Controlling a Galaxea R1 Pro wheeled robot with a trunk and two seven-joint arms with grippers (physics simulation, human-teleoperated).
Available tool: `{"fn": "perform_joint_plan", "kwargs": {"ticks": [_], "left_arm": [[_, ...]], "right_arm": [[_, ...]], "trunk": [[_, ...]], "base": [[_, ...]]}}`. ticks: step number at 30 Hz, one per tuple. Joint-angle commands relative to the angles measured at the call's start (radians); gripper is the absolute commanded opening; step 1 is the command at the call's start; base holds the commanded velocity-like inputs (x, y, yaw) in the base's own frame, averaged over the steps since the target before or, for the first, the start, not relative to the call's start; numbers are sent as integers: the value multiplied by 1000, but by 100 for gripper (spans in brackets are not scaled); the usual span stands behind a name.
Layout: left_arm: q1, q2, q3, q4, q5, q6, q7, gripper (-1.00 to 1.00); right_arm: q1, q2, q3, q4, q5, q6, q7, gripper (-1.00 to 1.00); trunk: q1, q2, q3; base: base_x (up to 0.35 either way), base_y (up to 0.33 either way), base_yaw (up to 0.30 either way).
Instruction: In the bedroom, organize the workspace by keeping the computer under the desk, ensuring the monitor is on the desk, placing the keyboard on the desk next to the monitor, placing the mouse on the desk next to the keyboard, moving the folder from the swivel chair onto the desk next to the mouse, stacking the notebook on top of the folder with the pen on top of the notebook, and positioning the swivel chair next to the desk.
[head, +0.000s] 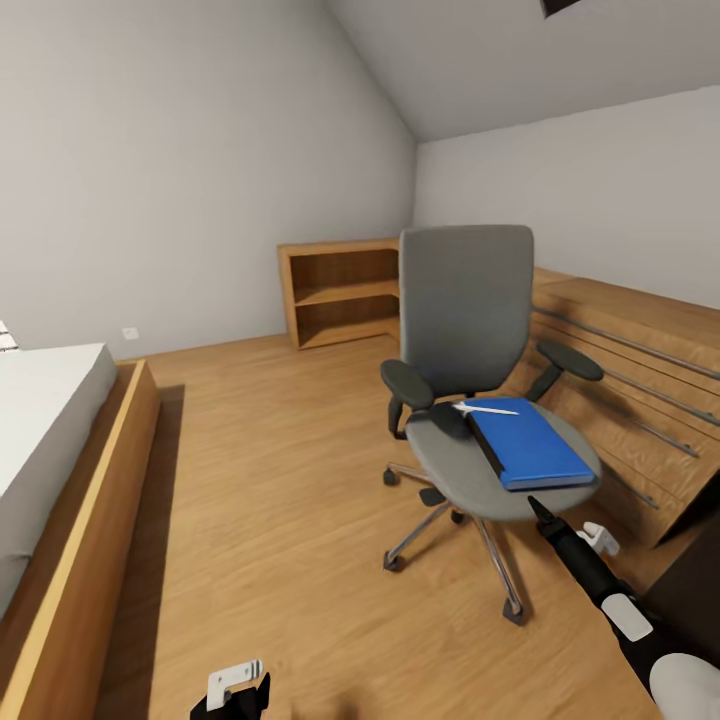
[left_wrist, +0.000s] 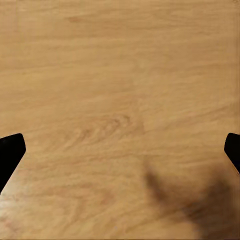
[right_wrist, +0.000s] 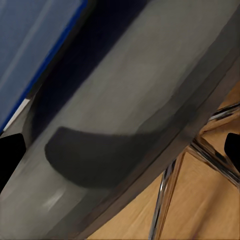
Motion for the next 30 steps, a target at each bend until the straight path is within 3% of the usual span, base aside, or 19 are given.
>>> {"fn": "perform_joint_plan", "kwargs": {"ticks": [1, 17, 30], "left_arm": [[0, -1, 2, 1, 5, -3, -1, 100], [-1, -1, 1, 1, 5, -23, -3, 100], [-1, -1, 1, 1, 4, -40, -3, 100]], "right_arm": [[-1, 0, 4, 2, -7, -2, 5, 100], [-1, 0, 4, 2, -7, -3, 5, 100], [-1, 0, 4, 2, -6, -3, 3, 100]], "trunk": [[0, 0, -1], [0, 0, -1], [0, 0, -1]], "base": [[214, -6, 0], [255, -1, 0], [47, 0, 0]]}}
